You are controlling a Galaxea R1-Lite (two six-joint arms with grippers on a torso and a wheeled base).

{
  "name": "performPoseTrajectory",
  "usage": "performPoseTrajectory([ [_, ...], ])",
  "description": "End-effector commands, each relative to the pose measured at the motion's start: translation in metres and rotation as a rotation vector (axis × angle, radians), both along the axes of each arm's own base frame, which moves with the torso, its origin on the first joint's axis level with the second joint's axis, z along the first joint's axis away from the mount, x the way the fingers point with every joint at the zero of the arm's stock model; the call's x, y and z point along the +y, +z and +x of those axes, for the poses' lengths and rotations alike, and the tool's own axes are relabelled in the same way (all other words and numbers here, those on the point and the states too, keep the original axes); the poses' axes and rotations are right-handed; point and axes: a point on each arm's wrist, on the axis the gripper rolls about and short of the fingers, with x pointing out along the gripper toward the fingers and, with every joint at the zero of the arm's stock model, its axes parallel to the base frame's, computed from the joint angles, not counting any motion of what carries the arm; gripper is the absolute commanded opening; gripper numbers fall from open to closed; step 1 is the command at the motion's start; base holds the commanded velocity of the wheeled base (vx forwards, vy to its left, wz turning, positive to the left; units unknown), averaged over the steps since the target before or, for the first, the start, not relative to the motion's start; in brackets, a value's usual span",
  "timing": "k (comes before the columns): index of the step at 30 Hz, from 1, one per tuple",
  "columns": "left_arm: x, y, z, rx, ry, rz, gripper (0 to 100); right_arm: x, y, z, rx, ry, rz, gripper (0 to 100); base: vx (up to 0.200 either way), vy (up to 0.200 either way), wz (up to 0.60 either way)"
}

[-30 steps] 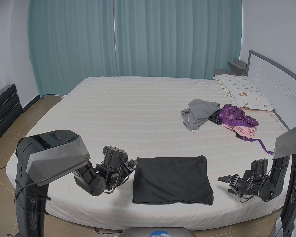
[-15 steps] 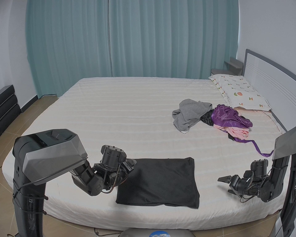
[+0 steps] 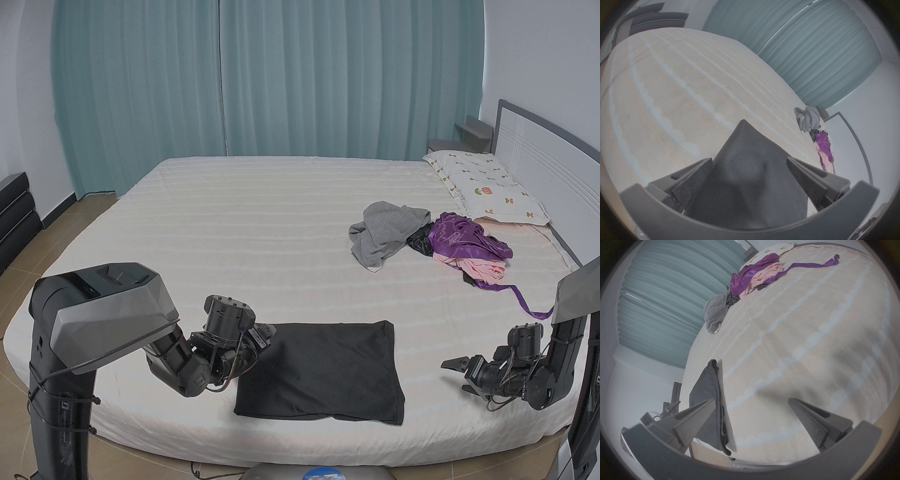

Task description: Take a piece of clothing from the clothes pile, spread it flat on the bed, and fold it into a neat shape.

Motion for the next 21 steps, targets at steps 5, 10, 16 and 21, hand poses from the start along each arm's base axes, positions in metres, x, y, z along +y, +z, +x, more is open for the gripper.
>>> performPoseTrajectory([
  [5, -0.002, -0.014, -0.001, 0.017, -0.045, 0.056, 100, 0.0, -0.001, 0.0, 0.003, 0.002, -0.001, 100, 0.0, 0.0, 0.0],
  [10, -0.004, -0.017, -0.003, 0.024, -0.071, 0.068, 100, 0.0, 0.0, 0.0, 0.001, 0.003, -0.002, 100, 0.0, 0.0, 0.0],
  [16, -0.003, -0.024, -0.003, 0.009, -0.1, 0.114, 100, 0.0, -0.001, -0.001, 0.002, 0.003, -0.002, 100, 0.0, 0.0, 0.0],
  [21, -0.002, -0.027, -0.001, -0.017, -0.081, 0.113, 100, 0.0, -0.001, -0.001, 0.004, 0.004, -0.002, 100, 0.0, 0.0, 0.0],
])
